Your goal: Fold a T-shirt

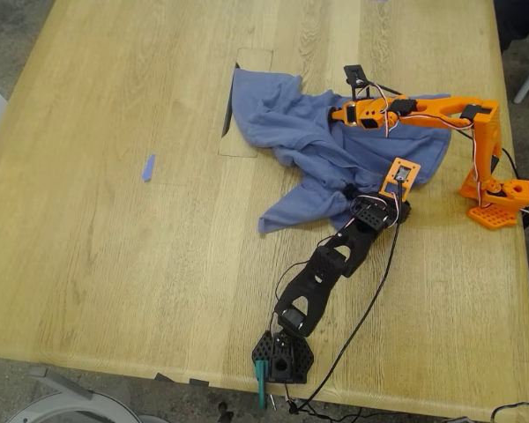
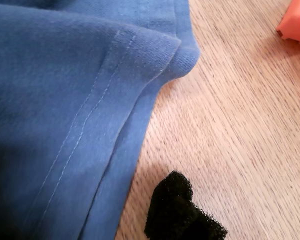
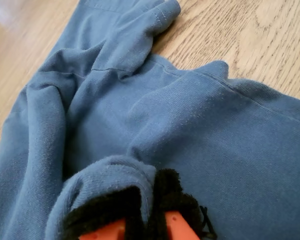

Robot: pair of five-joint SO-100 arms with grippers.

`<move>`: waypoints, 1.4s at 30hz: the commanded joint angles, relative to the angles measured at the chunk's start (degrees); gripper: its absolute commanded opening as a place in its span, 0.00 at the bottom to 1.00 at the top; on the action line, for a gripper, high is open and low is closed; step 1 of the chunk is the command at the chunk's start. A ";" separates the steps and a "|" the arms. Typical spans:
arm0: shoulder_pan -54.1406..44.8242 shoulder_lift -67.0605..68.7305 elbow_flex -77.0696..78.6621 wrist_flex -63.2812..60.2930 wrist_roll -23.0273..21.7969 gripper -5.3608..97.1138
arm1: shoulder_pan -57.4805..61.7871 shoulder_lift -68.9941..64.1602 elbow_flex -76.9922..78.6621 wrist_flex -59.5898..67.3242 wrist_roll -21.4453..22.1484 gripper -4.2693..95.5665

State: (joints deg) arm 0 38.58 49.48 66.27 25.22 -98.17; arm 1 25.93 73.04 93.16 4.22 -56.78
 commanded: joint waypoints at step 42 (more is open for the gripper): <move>-7.21 -51.68 -85.25 51.06 24.52 0.41 | 0.35 8.26 0.26 1.05 -0.35 0.04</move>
State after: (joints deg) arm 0 34.37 -1.14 -17.23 73.74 -74.44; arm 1 25.66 76.20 93.96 5.19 -56.78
